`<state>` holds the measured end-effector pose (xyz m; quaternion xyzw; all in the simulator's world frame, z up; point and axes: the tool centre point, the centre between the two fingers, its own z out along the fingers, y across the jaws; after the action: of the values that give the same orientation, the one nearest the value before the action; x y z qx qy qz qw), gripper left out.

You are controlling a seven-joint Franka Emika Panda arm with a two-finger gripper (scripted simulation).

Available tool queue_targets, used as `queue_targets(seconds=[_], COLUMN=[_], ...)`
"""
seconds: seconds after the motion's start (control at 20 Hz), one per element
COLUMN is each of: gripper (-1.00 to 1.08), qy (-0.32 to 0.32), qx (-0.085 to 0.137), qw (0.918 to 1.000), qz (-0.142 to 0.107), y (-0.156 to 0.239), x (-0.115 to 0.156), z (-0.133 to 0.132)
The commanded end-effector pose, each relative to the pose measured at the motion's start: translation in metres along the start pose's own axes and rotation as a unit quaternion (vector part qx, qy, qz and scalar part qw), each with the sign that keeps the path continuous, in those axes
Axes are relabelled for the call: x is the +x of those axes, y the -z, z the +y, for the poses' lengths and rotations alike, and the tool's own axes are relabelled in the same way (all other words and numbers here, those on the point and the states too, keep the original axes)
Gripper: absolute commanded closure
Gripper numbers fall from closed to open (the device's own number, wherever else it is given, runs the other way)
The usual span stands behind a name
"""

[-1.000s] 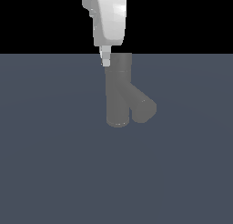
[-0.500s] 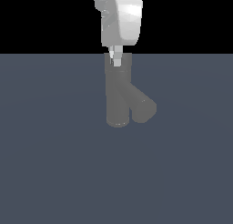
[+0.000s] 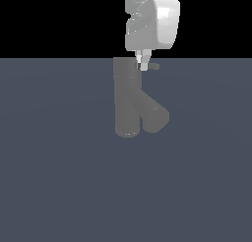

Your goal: Turn on the faucet by rotating a designated handle.

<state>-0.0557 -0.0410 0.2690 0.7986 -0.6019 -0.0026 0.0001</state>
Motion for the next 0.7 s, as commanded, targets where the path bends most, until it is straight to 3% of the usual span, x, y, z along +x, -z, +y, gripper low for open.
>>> queue_targets(seconds=[0.0, 0.1, 0.15, 0.65], gripper=[1.08, 1.08, 1.08, 1.08], qy=[-0.026, -0.027, 0.000, -0.008], qx=[0.002, 0.002, 0.001, 0.001], qw=[0.9996, 0.9996, 1.0000, 1.0000], qz=[0.002, 0.002, -0.001, 0.000], y=[0.001, 0.001, 0.000, 0.000], x=[0.040, 0.045, 0.012, 0.043], z=[0.009, 0.009, -0.001, -0.021])
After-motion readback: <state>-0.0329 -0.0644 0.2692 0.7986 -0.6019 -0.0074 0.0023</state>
